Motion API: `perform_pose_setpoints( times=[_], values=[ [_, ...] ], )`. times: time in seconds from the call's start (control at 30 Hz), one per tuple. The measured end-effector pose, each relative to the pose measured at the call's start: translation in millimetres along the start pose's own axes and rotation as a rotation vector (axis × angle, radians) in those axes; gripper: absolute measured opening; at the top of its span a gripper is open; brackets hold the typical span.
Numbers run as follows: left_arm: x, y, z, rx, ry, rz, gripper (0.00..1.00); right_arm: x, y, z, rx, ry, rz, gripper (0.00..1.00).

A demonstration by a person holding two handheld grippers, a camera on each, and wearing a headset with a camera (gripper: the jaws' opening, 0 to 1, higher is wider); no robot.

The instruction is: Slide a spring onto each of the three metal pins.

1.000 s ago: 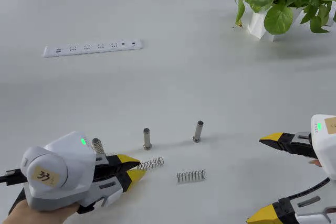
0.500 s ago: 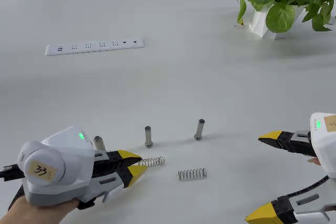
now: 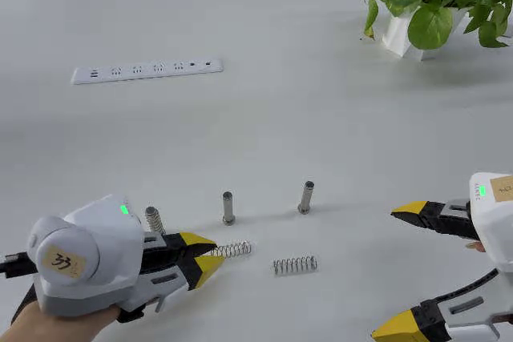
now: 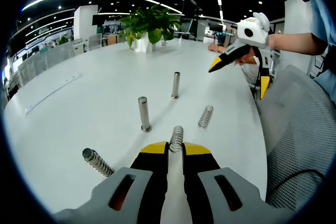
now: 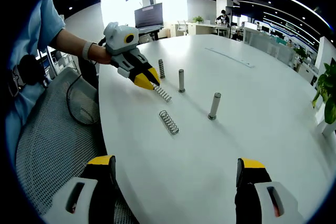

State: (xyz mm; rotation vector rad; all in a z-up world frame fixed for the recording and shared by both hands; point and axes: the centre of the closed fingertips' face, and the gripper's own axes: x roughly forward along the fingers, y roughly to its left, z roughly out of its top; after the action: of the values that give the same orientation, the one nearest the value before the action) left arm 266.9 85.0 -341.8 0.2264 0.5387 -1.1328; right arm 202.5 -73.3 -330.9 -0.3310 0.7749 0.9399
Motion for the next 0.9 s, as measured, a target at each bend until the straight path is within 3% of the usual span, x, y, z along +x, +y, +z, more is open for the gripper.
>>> perform_pose_setpoints(
  times=[0.33,0.9],
  values=[
    [4.7,-0.8,-15.5,0.007,0.032,0.014,0.07,-0.6,0.1,1.2,-0.001,-0.001,-0.001,0.96],
    [4.5,0.1,-19.4,0.004,0.040,0.017,0.07,-1.1,0.3,0.5,0.002,0.004,0.001,0.95]
  ],
)
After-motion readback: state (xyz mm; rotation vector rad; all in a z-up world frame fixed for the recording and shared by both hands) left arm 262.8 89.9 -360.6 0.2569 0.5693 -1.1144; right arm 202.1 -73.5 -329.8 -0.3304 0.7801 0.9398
